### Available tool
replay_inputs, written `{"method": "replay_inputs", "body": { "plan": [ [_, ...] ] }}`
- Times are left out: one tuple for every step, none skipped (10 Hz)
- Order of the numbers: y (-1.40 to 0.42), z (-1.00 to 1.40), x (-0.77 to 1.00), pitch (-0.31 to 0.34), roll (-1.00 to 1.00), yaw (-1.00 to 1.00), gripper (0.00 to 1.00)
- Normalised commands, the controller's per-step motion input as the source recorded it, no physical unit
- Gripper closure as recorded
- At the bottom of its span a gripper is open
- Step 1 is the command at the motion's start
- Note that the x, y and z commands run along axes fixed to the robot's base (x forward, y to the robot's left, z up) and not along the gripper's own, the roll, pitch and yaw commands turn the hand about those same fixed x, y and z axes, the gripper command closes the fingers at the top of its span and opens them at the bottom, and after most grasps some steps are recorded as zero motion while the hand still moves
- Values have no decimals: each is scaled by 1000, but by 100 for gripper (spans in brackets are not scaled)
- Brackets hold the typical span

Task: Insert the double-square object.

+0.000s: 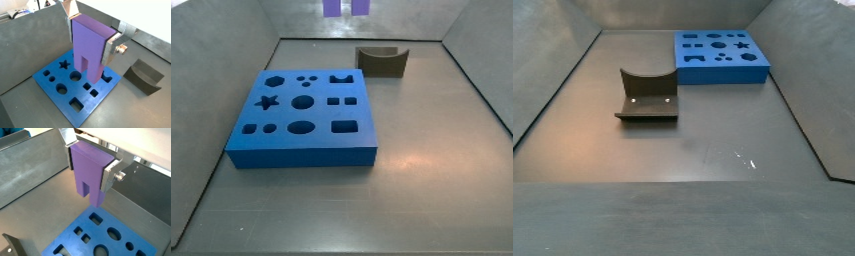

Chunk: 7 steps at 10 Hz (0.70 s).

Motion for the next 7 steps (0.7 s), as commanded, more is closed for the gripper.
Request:
{"method": "replay_inputs", "body": {
  "plan": [
    [0, -251, 149, -6, 90, 114, 100],
    [166, -794, 129, -69, 199, 194, 100],
    [174, -814, 37, -90, 197, 206, 100],
    [163, -929, 0, -110, 103, 123, 100],
    [131, -1000, 6, -81, 53, 0, 100],
    [137, -1000, 3, -70, 54, 0, 100],
    [180, -1000, 0, -54, 7, 0, 100]
  ]
}}
